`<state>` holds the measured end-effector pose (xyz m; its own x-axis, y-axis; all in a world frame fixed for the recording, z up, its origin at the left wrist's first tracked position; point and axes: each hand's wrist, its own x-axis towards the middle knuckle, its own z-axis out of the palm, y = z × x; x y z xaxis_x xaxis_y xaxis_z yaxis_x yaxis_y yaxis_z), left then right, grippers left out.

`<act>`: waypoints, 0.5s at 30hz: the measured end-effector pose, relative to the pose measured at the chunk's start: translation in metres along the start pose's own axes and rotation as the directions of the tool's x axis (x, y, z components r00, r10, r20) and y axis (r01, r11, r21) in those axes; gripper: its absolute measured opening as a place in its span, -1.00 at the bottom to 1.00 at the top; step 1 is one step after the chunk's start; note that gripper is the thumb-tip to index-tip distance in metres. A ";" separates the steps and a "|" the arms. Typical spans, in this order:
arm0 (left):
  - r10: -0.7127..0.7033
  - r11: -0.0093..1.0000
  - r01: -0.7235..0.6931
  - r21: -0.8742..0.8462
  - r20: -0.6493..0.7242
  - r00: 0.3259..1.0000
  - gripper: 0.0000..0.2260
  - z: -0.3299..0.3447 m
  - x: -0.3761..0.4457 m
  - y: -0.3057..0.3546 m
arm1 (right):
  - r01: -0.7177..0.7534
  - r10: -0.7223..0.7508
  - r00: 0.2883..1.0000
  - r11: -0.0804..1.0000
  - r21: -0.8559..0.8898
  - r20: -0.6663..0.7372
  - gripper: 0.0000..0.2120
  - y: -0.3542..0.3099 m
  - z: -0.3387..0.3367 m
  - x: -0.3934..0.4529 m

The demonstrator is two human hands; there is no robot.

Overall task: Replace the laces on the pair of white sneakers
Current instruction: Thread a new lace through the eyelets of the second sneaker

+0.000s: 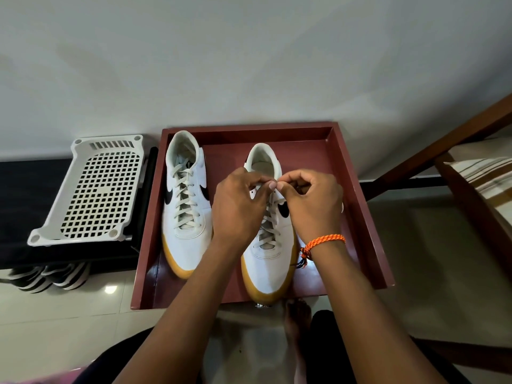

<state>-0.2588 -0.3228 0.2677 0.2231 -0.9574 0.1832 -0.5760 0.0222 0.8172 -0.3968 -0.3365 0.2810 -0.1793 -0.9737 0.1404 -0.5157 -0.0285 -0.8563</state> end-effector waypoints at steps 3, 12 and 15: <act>0.014 0.988 -0.006 0.157 -0.050 0.999 -0.92 -0.001 0.001 0.000 | -0.079 0.079 0.997 0.997 0.004 0.011 -0.90 0.005 0.000 0.001; 0.070 0.883 -0.038 0.467 -0.052 0.996 -0.81 0.006 -0.008 0.008 | -0.196 0.201 0.965 0.979 -0.047 0.167 -0.90 0.017 0.004 0.002; 0.035 0.926 -0.027 0.377 -0.013 0.999 -0.84 0.007 -0.005 0.004 | -0.186 0.195 0.953 0.981 -0.061 0.231 -0.75 0.017 0.006 0.000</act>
<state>-0.2678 -0.3199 0.2659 0.2131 -0.9523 0.2184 -0.8356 -0.0618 0.5459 -0.4010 -0.3379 0.2632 -0.0780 -0.9859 -0.1479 -0.5234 0.1668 -0.8356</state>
